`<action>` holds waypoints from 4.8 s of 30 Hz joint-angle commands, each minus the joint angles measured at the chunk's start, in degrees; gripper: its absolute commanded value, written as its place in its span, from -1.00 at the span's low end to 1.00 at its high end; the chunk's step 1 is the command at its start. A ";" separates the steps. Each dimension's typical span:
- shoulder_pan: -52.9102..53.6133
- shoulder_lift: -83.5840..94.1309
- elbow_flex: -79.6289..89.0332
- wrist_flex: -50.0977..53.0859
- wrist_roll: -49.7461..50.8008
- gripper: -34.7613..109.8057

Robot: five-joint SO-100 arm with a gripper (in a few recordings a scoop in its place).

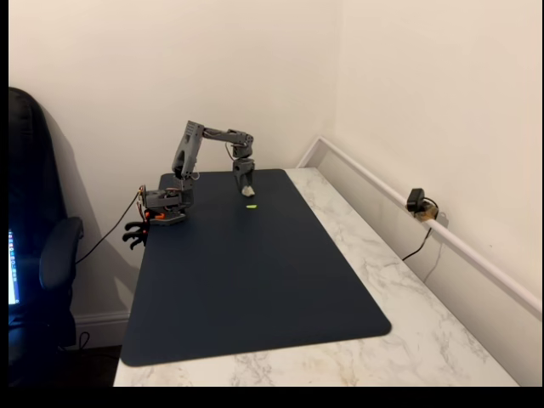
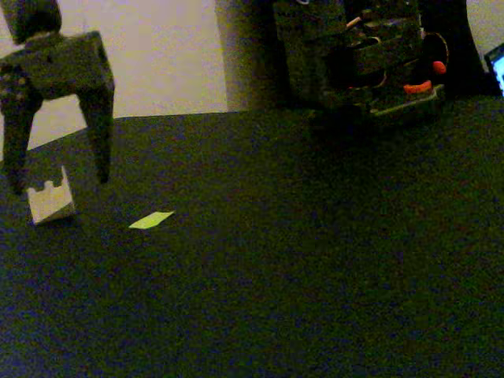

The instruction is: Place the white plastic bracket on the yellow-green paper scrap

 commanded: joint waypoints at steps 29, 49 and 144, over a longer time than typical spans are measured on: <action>2.20 -4.57 -5.80 1.23 1.49 -0.21; -1.41 11.07 -3.25 8.17 2.11 -0.49; -25.40 43.68 16.00 11.07 4.75 -0.52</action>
